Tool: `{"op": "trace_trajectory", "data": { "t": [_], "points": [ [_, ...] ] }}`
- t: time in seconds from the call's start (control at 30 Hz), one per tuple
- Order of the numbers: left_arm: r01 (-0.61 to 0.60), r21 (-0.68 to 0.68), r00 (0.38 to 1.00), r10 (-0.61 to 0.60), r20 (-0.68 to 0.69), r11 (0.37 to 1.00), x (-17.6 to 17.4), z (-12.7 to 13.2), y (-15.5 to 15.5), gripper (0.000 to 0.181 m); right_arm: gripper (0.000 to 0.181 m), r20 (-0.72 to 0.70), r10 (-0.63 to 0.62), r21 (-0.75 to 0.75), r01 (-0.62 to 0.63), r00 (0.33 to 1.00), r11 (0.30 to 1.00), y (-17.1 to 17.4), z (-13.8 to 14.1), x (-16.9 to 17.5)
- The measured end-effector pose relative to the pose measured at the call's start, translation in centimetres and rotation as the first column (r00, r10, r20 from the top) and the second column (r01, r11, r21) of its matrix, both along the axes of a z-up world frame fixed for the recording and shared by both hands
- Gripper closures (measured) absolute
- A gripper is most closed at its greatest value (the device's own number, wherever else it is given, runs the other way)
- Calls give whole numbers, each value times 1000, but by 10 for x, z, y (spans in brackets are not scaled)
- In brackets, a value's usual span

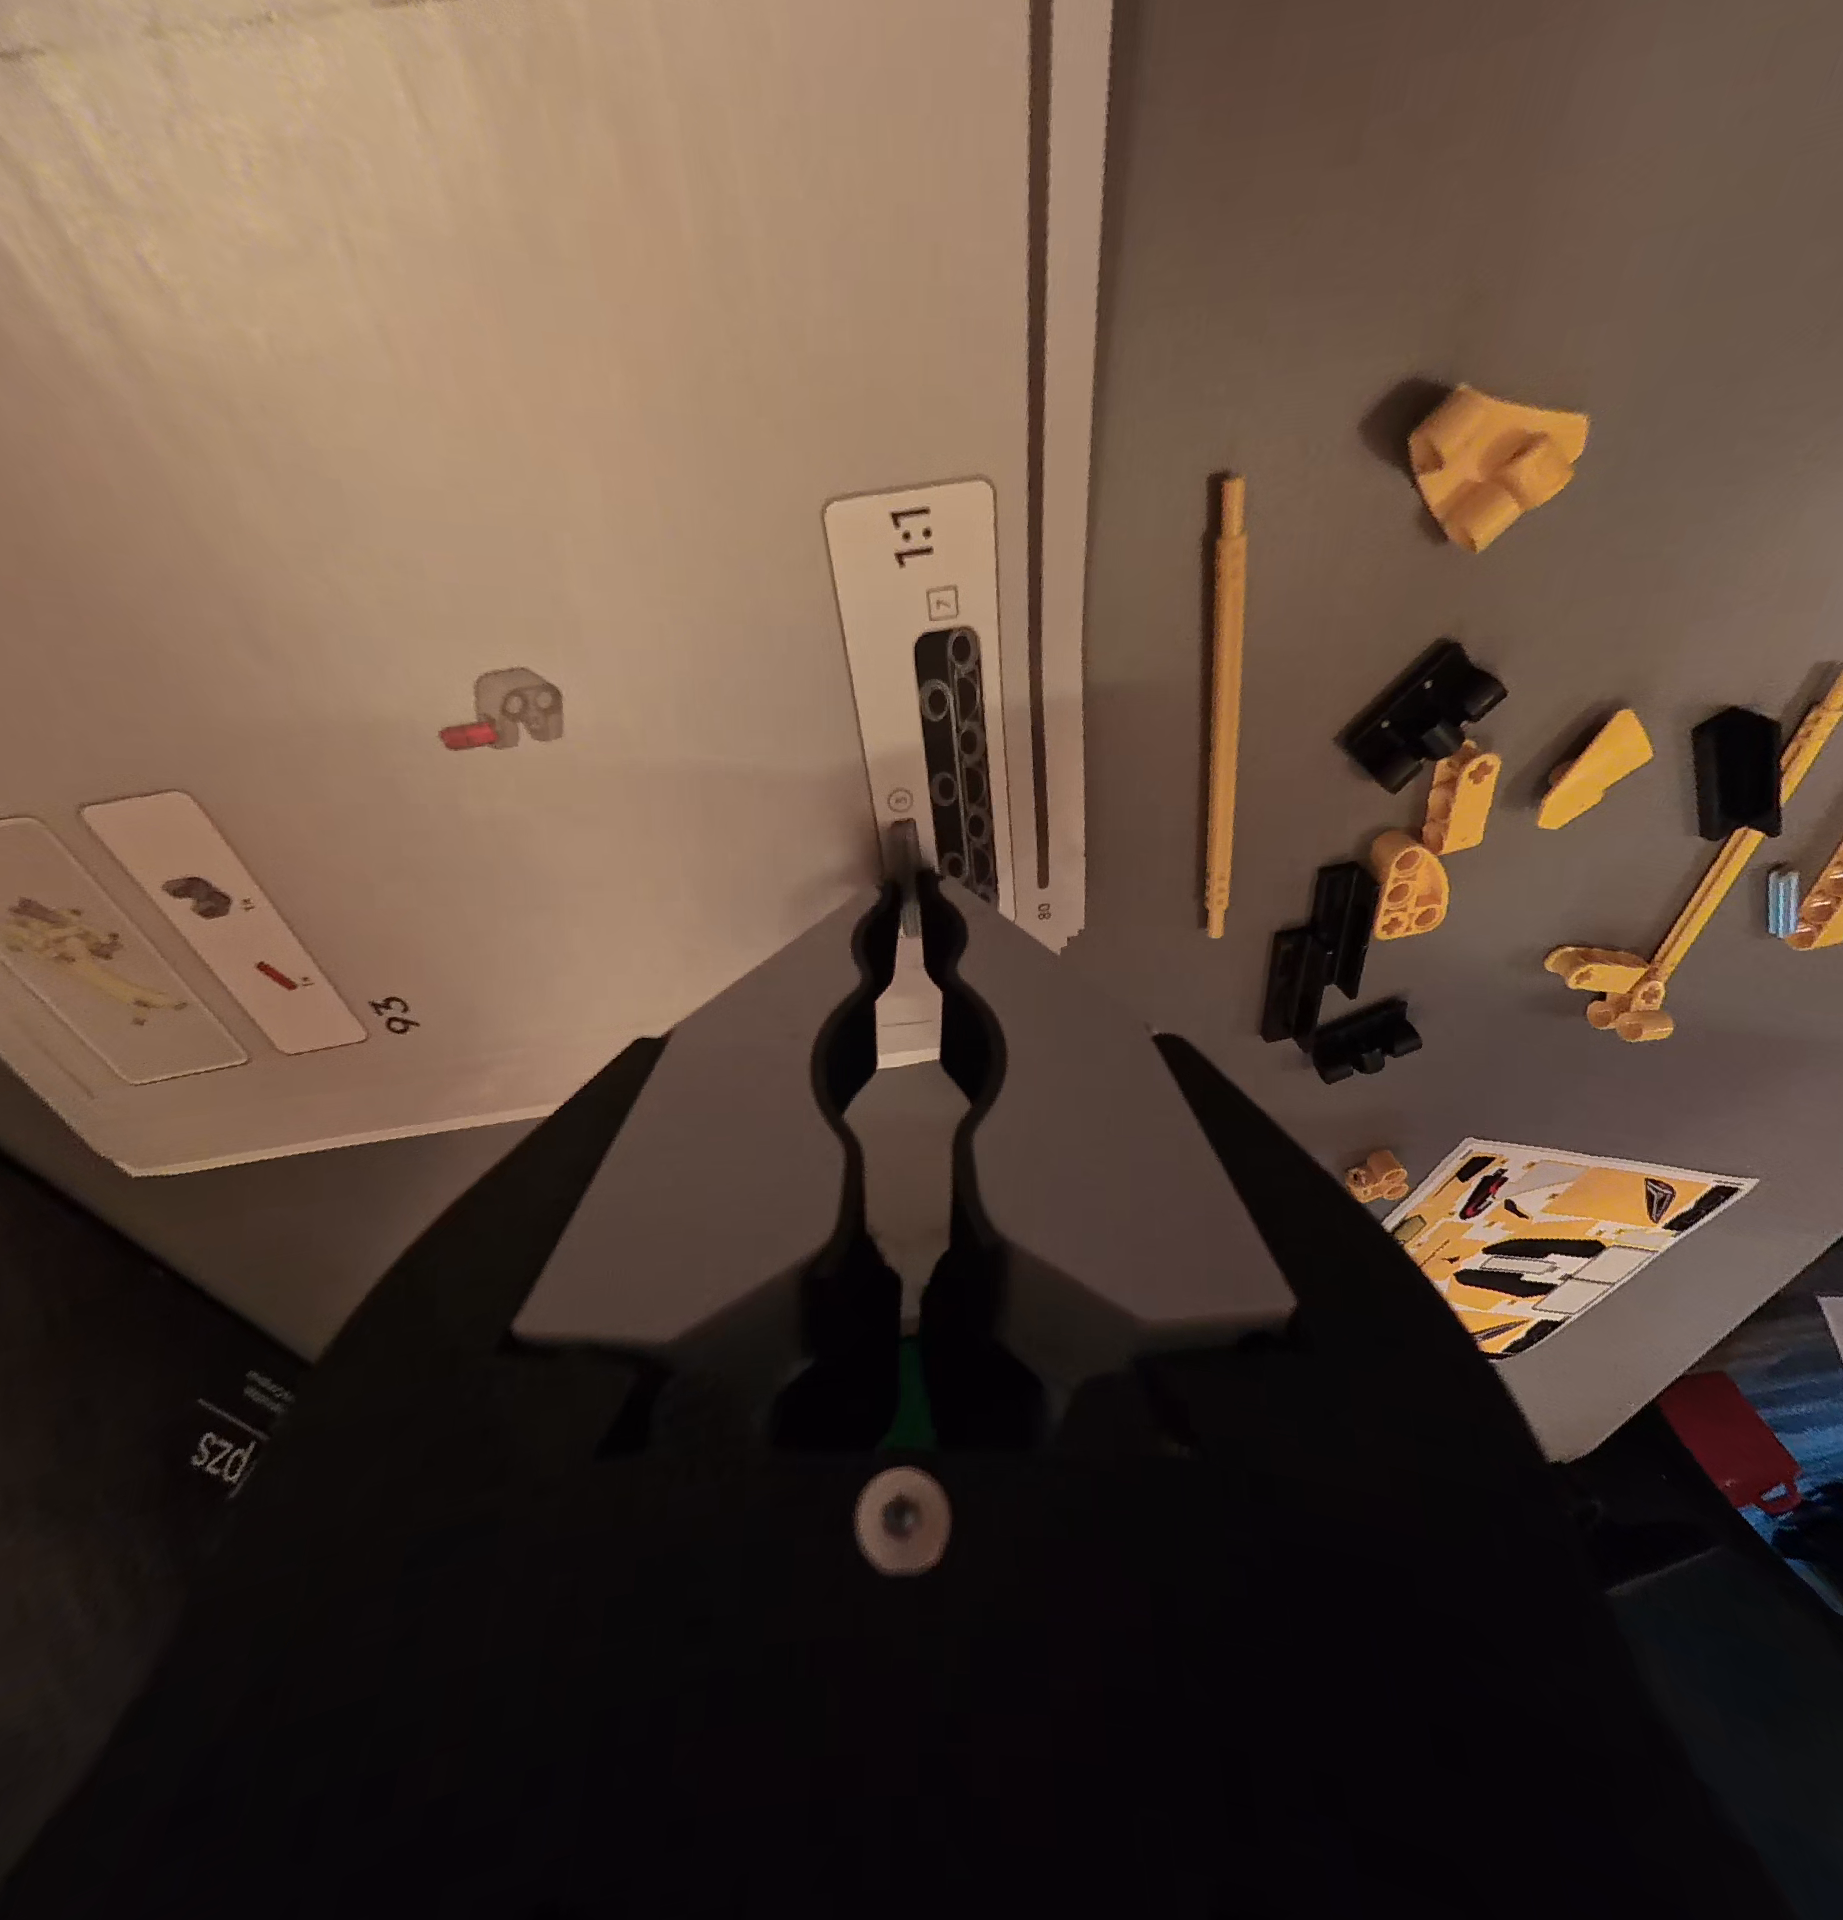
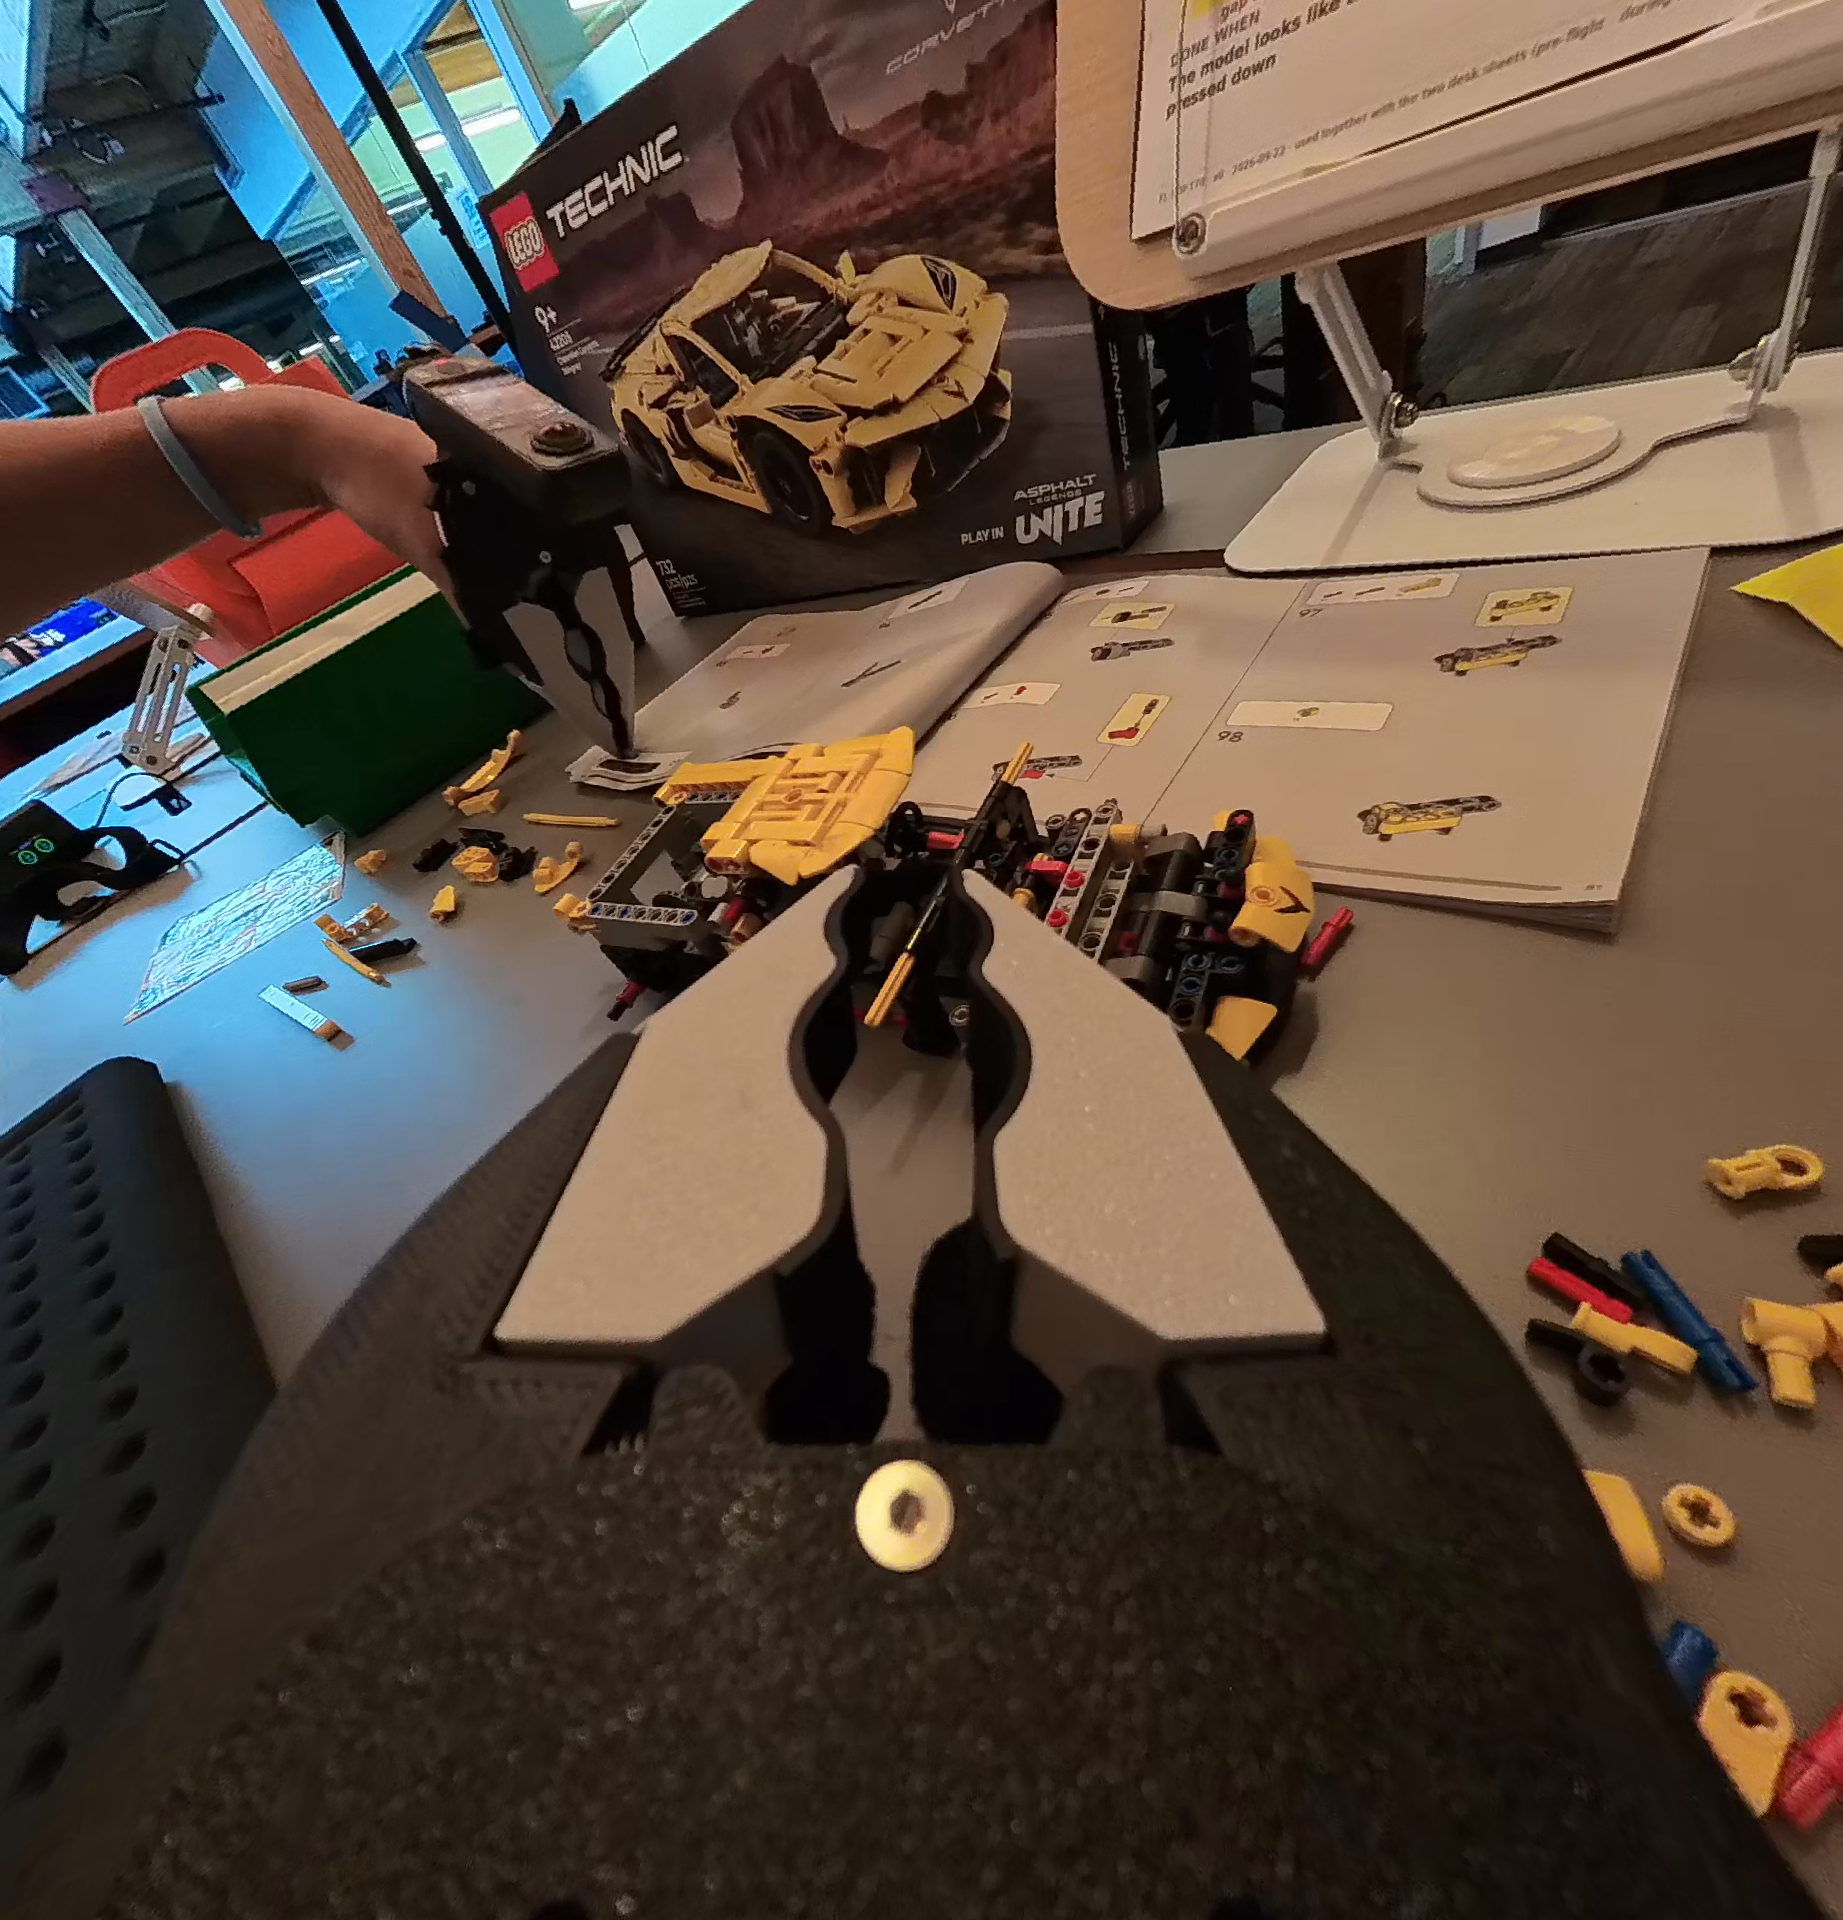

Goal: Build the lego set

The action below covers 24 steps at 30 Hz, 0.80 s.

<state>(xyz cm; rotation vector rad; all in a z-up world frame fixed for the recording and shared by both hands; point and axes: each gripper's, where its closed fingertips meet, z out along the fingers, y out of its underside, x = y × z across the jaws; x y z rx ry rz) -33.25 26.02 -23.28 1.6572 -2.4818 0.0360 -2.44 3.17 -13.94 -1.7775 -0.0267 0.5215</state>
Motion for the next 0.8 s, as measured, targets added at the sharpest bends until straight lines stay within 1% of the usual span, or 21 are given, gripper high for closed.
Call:
{"op": "trace_trajectory", "data": {
  "t": [0.2, 0.27, 0.3, 0.37, 0.43, 0.47, 0.53, 0.57, 0.6, 0.67, 0.7, 0.8],
  "points": [
    [-10, -5, 1000, 10, -3, 1000, 1, 0, -3, 178, 169, -6, -8, 4, 8, 1000, 1000, 0, 1, 2],
    [-70, -30, 996, 72, 59, 997, 10, 9, -10, 178, 169, -1, -12, 5, 12, 1000, 1000, -1, 1, 3],
    [-124, -76, 986, 131, 106, 989, 20, 21, -23, 178, 168, 3, -17, 6, 17, 1000, 1000, -1, 1, 4],
    [-201, -214, 941, 250, 230, 956, 51, 53, -72, 178, 168, 6, -29, 12, 29, 1000, 1000, -2, 2, 7],
    [-183, -339, 866, 315, 389, 923, 91, 80, -141, 178, 167, -1, -37, 18, 37, 999, 999, -2, 3, 9],
    [-187, -397, 828, 362, 428, 898, 109, 86, -177, 178, 167, -6, -35, 18, 35, 999, 999, -1, 3, 9],
    [-244, -472, 781, 460, 422, 847, 137, 79, -236, 178, 167, -13, -33, 17, 33, 999, 999, 1, 4, 9],
    [-254, -488, 766, 481, 425, 835, 150, 73, -260, 178, 167, -16, -29, 16, 29, 999, 999, 2, 4, 9],
    [-258, -483, 753, 488, 442, 837, 163, 66, -277, 178, 167, -20, -26, 15, 26, 999, 1000, 3, 4, 9],
    [-290, -447, 730, 497, 469, 846, 187, 52, -295, 178, 167, -31, -23, 19, 23, 999, 1000, 4, 5, 9],
    [-296, -440, 739, 495, 457, 848, 196, 44, -304, 178, 167, -36, -22, 18, 22, 999, 1000, 4, 5, 9],
    [-357, -399, 751, 514, 415, 844, 214, 23, -312, 178, 167, -53, -22, 16, 23, 998, 1000, 3, 4, 11]
  ]
}}
